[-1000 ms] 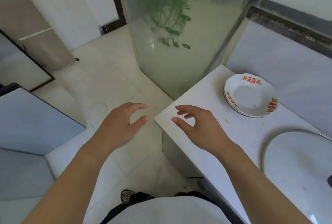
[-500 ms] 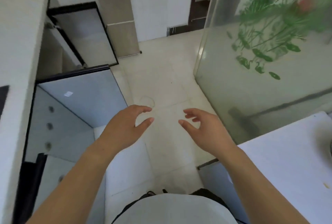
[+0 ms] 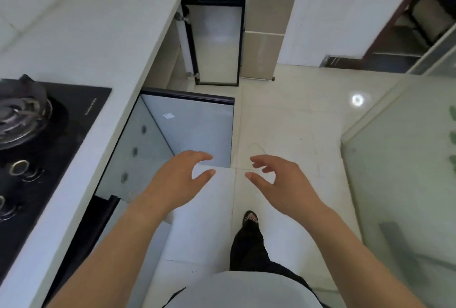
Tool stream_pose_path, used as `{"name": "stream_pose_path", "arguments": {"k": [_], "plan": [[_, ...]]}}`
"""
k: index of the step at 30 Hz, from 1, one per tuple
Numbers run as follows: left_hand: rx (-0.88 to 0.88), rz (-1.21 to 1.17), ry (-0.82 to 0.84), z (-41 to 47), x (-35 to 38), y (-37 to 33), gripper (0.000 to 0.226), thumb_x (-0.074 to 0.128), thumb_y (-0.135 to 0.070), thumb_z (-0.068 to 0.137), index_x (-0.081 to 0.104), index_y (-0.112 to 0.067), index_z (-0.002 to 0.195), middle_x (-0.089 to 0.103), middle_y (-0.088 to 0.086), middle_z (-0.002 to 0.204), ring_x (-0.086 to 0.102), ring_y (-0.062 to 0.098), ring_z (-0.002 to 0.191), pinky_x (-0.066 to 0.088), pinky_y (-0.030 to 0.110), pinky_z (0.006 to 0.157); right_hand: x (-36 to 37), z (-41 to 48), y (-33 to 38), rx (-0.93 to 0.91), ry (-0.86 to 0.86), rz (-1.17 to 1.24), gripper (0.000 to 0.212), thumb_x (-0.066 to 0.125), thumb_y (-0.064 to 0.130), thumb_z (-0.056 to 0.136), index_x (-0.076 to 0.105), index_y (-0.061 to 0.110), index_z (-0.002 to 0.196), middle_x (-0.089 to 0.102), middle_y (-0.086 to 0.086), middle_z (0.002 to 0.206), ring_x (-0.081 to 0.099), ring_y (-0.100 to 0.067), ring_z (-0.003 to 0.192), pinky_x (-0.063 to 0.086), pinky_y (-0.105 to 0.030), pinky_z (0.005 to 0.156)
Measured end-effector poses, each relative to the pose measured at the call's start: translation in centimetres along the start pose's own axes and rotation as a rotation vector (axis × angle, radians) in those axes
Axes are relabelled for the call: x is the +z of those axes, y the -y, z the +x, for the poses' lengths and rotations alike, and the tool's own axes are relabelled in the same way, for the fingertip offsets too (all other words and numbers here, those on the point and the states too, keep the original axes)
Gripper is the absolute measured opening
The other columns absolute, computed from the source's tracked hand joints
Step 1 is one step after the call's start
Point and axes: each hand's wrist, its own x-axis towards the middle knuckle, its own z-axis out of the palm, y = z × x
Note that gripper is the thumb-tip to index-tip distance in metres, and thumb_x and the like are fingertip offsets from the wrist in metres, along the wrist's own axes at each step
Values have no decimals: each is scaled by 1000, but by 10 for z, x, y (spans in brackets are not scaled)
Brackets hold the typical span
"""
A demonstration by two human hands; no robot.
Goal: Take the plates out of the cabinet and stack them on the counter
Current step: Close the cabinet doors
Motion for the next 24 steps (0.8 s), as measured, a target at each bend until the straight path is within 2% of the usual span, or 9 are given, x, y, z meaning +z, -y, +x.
{"name": "stream_pose_path", "arguments": {"k": [4, 8, 14, 19, 24], "plan": [[-52, -17, -88, 64, -9, 3, 34, 54, -38, 89, 56, -28, 122, 57, -10, 122, 53, 10, 111, 34, 20, 94, -20, 76, -2, -56, 37, -16, 40, 60, 41, 86, 55, 29, 123, 61, 15, 112, 53, -1, 96, 36, -8, 74], [-119, -27, -122, 124, -12, 3, 31, 54, -39, 89, 57, -30, 119, 60, -12, 114, 56, 9, 104, 40, 23, 92, -42, 148, -5, -97, 64, -61, 39, 59, 41, 87, 55, 28, 124, 61, 13, 114, 53, -2, 97, 38, -15, 83], [-199, -81, -191, 180, -14, 12, 26, 55, -35, 89, 61, -26, 113, 60, -13, 101, 59, 10, 98, 47, 28, 90, -46, 233, -9, -146, 151, -116, 37, 58, 42, 88, 56, 29, 122, 61, 12, 114, 52, -2, 96, 37, -16, 82], [-271, -76, -236, 217, -27, 37, 22, 57, -32, 88, 61, -27, 109, 57, -16, 95, 59, 8, 93, 46, 26, 86, -32, 287, 0, -170, 193, -138, 34, 57, 38, 89, 58, 25, 119, 61, 8, 114, 55, -9, 102, 37, -17, 83], [-230, -58, -204, 259, -31, 69, 23, 61, -28, 87, 62, -24, 110, 60, -13, 98, 55, 6, 89, 42, 23, 83, -6, 337, 9, -175, 204, -208, 31, 56, 32, 90, 60, 18, 118, 61, -1, 116, 56, -17, 105, 39, -22, 84]]}}
